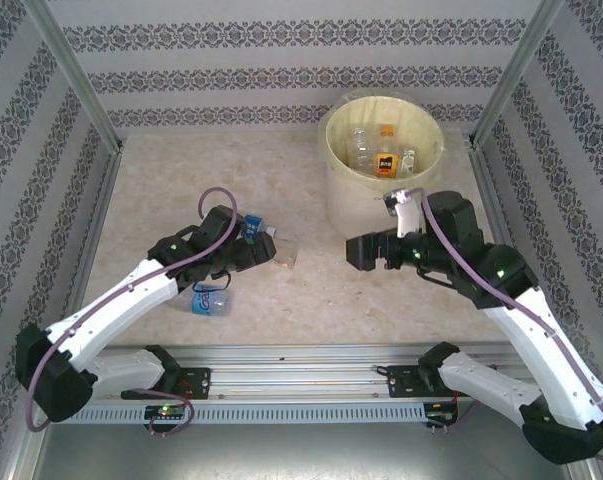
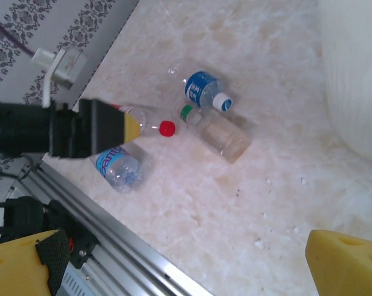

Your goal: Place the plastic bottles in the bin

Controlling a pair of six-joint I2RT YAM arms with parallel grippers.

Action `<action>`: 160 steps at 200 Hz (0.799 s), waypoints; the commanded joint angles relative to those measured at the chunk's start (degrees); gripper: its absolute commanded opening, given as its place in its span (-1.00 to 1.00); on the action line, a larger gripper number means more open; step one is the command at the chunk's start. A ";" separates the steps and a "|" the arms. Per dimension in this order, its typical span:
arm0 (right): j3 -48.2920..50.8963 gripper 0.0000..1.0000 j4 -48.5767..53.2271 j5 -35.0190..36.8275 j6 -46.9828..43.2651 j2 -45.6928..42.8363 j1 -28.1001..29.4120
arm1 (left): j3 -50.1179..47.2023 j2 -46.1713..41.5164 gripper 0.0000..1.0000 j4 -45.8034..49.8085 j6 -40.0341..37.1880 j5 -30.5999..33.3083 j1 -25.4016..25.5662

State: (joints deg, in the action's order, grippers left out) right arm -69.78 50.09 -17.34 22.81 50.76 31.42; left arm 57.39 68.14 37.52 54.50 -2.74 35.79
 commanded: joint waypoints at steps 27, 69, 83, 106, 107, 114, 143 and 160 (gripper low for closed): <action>8.18 0.96 -3.07 -1.12 5.14 -5.03 1.77 | 1.25 9.90 1.00 -11.43 10.08 -3.85 -2.62; 11.30 0.97 -3.07 0.29 6.28 -6.92 2.71 | 1.22 17.63 1.00 -18.63 13.89 -4.21 -3.87; 11.66 0.96 -3.05 0.29 6.28 -7.08 2.88 | 0.92 19.80 1.00 -20.70 15.18 -4.40 -4.14; 12.15 0.96 -2.80 0.60 6.20 -7.17 3.14 | 0.91 23.19 1.00 -22.34 16.50 -4.21 -4.48; 12.13 0.96 -2.76 0.62 6.20 -7.17 3.13 | 0.90 23.32 1.00 -22.46 16.55 -4.21 -4.53; 12.33 0.96 -2.71 0.64 6.20 -7.17 3.30 | 0.94 24.21 1.00 -22.98 16.60 -4.03 -4.67; 12.87 0.96 -2.65 1.07 6.26 -7.10 3.47 | 1.46 27.68 1.00 -24.10 16.43 -3.63 -5.23; 12.87 0.97 -2.32 1.44 6.11 -7.02 3.47 | 1.67 29.90 1.00 -25.62 16.43 -5.00 -5.51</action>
State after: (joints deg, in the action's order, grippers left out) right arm -57.58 47.92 -17.28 28.45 44.18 34.04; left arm 57.58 95.46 15.70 69.56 -7.07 31.38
